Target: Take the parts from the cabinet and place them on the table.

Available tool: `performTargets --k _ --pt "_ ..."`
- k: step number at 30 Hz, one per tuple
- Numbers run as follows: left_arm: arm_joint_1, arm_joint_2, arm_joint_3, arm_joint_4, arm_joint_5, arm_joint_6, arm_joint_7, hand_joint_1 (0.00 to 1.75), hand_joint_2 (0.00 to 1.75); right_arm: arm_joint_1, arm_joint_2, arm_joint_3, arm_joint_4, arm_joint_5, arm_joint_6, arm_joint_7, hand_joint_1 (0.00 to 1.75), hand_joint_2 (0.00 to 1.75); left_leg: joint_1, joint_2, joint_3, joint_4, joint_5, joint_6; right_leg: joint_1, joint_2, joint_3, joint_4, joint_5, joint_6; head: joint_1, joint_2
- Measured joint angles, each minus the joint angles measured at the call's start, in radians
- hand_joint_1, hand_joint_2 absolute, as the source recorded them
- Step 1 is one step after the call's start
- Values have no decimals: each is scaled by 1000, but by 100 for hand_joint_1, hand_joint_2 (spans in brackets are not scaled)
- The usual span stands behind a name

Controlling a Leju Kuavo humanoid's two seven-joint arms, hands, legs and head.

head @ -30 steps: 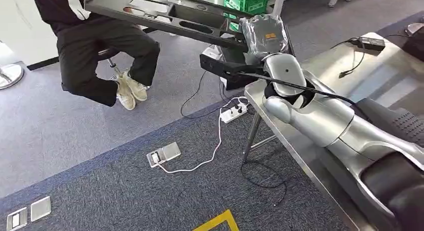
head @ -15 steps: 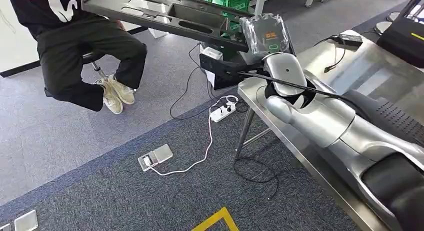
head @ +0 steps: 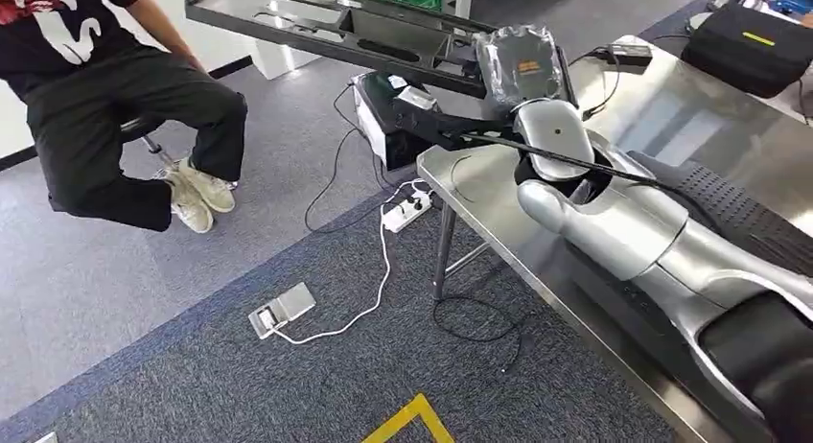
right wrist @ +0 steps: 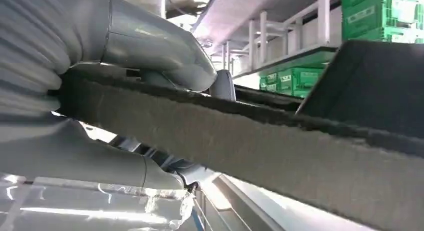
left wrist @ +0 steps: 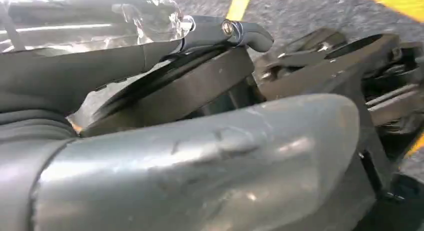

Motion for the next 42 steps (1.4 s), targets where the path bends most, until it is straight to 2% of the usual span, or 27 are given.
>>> performTargets --k 1,2,4,5,6,10,11,12,13,15,16,18,20,21,22,25,27,28,30,31,33,35,36,37,40,41,42 --pt "-2 0 0 0 0 0 0 0 0 0 0 2 1 0 2 0 175 175 0 0 -12 24 4 -1 0 7 1 1 0 0 -3 0" --pt "-3 0 0 0 0 0 0 0 0 1 0 4 3 -1 3 0 175 175 1 0 -2 1 31 -1 0 15 1 1 0 0 -4 0" --pt "-3 0 0 0 0 0 0 0 0 0 0 6 4 -1 3 0 175 175 5 -6 62 -147 121 3 -1 32 4 4 0 1 -10 0" --pt "-1 0 0 0 0 0 2 0 0 0 0 6 4 0 3 0 175 175 9 -29 96 -228 163 5 -1 39 4 4 -2 3 -13 0" --pt "1 0 0 0 0 0 2 0 0 -1 0 6 5 0 3 0 175 175 9 -55 109 -261 157 10 5 46 -1 8 -1 7 -16 0" --pt "-2 -1 0 0 0 0 2 0 0 -1 -1 7 11 -2 4 0 175 175 7 -33 112 -288 158 30 -1 70 -13 6 9 32 -8 0" --pt "-2 -2 0 0 0 0 2 0 0 0 -3 7 13 -3 4 0 175 175 11 -23 117 -297 164 38 -3 47 -16 16 -2 36 -8 0" --pt "-1 -2 0 -1 -1 0 2 0 0 -2 -3 7 13 -4 4 0 175 175 10 -18 117 -299 165 44 0 13 -30 49 -26 40 3 0" --pt "-1 -2 0 0 -1 0 2 0 0 -3 -2 7 13 -4 4 0 175 175 9 -12 117 -299 165 48 -2 1 -60 115 -64 43 10 0" --pt "1 -2 0 0 -1 0 2 0 0 0 -2 7 15 -6 5 0 175 175 6 1 116 -298 164 49 -6 -3 -132 274 -127 48 16 0" --pt "2 -2 0 0 -1 0 2 0 0 0 -2 8 17 -6 6 0 175 175 6 5 117 -298 164 49 -8 -4 -152 317 -133 49 22 0" --pt "2 -2 0 0 -1 0 2 0 0 0 -2 9 20 -6 6 0 175 175 6 15 118 -296 163 48 -10 -6 -120 253 -82 51 29 0" --pt "2 -2 0 0 -1 0 3 0 0 -2 -2 9 21 -6 6 0 175 175 6 23 121 -292 156 41 -10 -28 -23 67 0 46 40 0" --pt "2 -1 0 0 0 1 5 0 0 -4 -2 9 21 -6 5 -1 175 175 2 26 119 -290 153 37 -2 -55 -1 25 -13 44 43 0" --pt "2 -1 0 0 0 1 5 0 0 -5 1 9 21 -10 5 -4 175 175 -3 28 116 -283 151 32 2 -46 -2 11 -10 34 43 0" --pt "2 -1 0 1 2 2 9 0 0 -4 3 11 32 -15 4 -6 175 175 -3 38 122 -289 151 19 2 -32 -5 14 -11 21 32 0" --pt "2 0 0 2 2 2 9 0 0 -5 6 11 36 -15 3 -6 175 175 0 15 113 -253 119 7 -4 -26 -1 7 -5 10 29 0" --pt "1 0 0 2 2 2 9 0 0 -6 10 11 37 -15 3 -6 175 175 1 6 88 -192 79 5 -4 -22 -1 7 -6 2 20 0" --pt "0 0 0 2 2 2 9 0 0 -5 16 14 40 -15 3 -8 175 175 0 0 16 -29 6 1 -1 -8 -1 7 -6 0 7 0" --pt "-3 0 0 2 3 2 9 0 0 -5 19 15 44 -16 2 -10 175 175 0 0 -8 22 -4 -1 1 -1 0 7 -6 0 2 0" --pt "-4 0 0 2 3 2 9 0 0 -4 23 15 51 -18 2 -12 175 175 1 0 6 -12 39 2 1 14 1 7 -6 0 -2 0" --pt "-4 0 0 2 3 2 10 0 0 -5 27 15 55 -18 0 -13 175 175 3 -12 82 -183 137 9 1 31 6 8 -6 0 -8 0" --pt "-2 0 0 2 4 2 11 0 0 -5 29 15 56 -18 -1 -13 175 175 6 -40 104 -250 161 12 0 35 4 8 -7 2 -11 0" --pt "-1 0 0 2 3 3 11 0 0 -6 30 15 58 -18 -1 -13 175 175 7 -51 111 -272 157 15 6 44 -2 16 -6 6 -12 0" --pt "-3 -1 0 2 5 2 11 0 0 -5 32 15 64 -18 -1 -15 175 175 1 -36 111 -279 153 26 -4 57 -11 8 4 24 -7 0" --pt "-4 -3 0 2 5 2 11 0 0 -6 31 15 67 -18 -2 -15 175 175 6 -28 115 -293 160 36 1 57 -12 11 0 31 -7 0" --pt "-3 -3 0 1 5 2 13 0 0 -6 31 15 69 -18 -2 -15 175 175 7 -21 119 -298 164 42 0 33 -16 29 -15 33 -2 0"
